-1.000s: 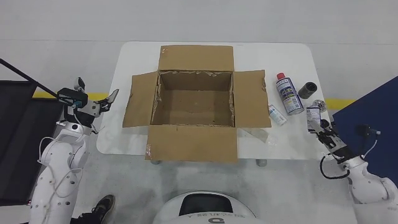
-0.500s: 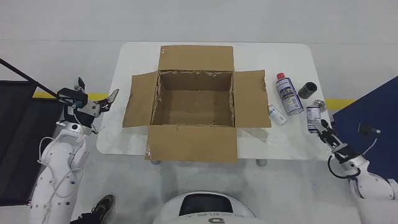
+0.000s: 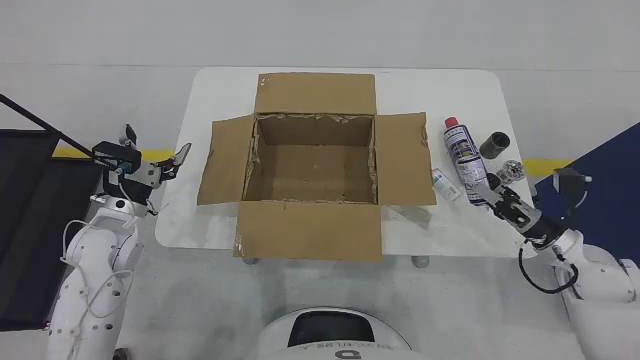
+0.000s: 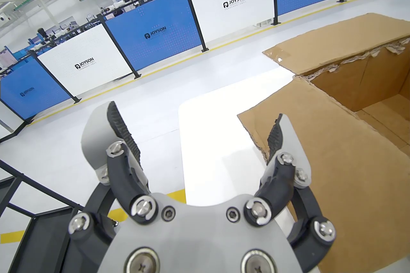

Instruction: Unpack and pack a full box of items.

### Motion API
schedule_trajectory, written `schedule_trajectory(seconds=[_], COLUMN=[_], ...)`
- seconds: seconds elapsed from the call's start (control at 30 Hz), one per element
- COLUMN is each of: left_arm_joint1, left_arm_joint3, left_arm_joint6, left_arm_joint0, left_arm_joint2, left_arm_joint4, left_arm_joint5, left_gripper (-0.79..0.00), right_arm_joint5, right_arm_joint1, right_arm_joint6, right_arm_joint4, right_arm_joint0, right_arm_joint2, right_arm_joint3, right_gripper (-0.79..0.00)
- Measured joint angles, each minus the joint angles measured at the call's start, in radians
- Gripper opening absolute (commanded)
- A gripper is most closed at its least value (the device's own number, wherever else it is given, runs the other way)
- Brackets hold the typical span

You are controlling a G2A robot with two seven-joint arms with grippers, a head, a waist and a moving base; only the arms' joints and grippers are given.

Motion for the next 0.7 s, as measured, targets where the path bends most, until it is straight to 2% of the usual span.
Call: schedule_trajectory(seconds=[0.37,0.53,0.7], left_arm_joint1=[0.000,0.000,0.000], left_arm_joint3=[0.000,0.000,0.000], left_arm_joint6=[0.000,0.000,0.000], left_arm_joint0=[0.000,0.000,0.000], left_arm_joint2=[0.000,0.000,0.000], left_arm_joint4=[0.000,0.000,0.000], left_arm_joint5=[0.000,0.000,0.000], left_gripper=[0.000,0.000,0.000], right_arm_joint5=[0.286,0.511,0.692], right_arm_joint1=[-0.026,-0.038,-0.061], right_arm_joint6=[-0.126,-0.117,-0.119], right_arm_joint4=[-0.150,-0.253,-0.347], right_arm_joint0=[-0.041,0.050,0.205], right_arm_joint2=[-0.167,-0.314,-0.510], right_arm_joint3=[-0.327,-0.401,-0.373], right_gripper=[-0.785,-0.785,-0.785])
